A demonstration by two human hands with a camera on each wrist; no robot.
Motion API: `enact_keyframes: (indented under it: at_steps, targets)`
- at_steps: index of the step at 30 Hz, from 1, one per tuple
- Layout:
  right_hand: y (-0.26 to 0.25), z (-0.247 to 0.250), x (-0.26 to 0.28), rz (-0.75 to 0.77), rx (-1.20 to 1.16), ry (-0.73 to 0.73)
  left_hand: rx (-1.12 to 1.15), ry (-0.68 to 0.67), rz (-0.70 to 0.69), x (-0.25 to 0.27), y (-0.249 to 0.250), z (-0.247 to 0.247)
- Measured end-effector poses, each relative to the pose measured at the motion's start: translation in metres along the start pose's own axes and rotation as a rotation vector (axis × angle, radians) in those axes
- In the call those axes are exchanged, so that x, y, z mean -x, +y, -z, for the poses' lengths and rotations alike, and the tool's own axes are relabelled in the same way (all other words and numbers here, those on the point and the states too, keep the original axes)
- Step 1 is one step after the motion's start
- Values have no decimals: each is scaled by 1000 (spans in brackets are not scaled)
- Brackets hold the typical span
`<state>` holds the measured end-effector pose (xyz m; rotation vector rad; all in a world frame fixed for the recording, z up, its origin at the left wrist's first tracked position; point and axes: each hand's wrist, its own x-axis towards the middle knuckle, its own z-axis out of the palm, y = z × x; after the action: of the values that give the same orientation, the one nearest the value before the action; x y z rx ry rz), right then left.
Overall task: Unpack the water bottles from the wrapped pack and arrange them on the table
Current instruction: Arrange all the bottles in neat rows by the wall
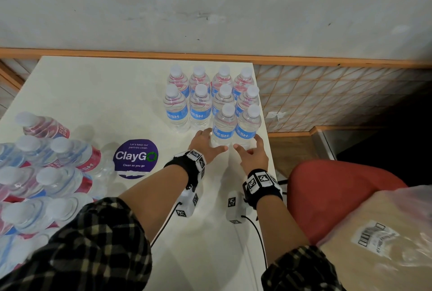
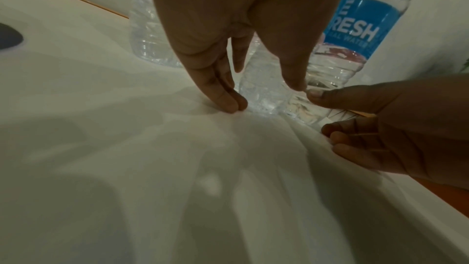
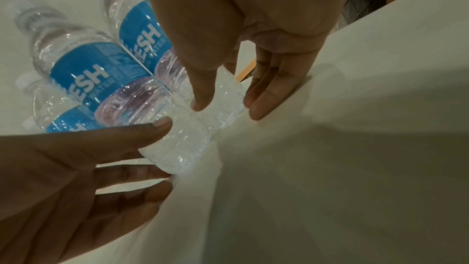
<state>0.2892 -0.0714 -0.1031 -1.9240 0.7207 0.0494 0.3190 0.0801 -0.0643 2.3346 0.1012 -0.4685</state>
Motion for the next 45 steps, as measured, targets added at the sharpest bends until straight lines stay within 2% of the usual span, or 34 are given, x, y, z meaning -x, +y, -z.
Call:
enact_keyframes:
  at_steps: [12,26,29,31,33,34,37,39,40,42,44,45]
  targets:
    - [10,0,0,5,-88,42,0,1,-22,-1,-1,-3]
    - [-1,2,-3,-4,-9,-14,-2,15,-15,-3,-1,-6]
    - [3,3,-3,2,-9,-16,-75,-7,3,2,0,-2]
    - [10,4,-1,-9,-17,-7,-146,-20,-37,14,3,6]
    - [15,5,1,-26,-27,7,-229,47,-119,30,5,24]
    - [16,6,2,-33,-30,10,-263,136,-162,39,4,38]
    - [17,7,9,-37,-46,-5,-247,579,-216,66,-9,92]
    - [19,7,15,-37,-45,-21,-248,822,-106,82,-26,126]
    - [20,6,17,-35,-40,-30,-259,860,12,89,-34,140]
    - [21,5,24,-24,-21,-53,-278,820,265,100,-48,164]
    - [22,4,33,-13,4,-84,-268,661,465,108,-60,180]
    - [22,4,38,-9,11,-102,-259,575,520,112,-64,185]
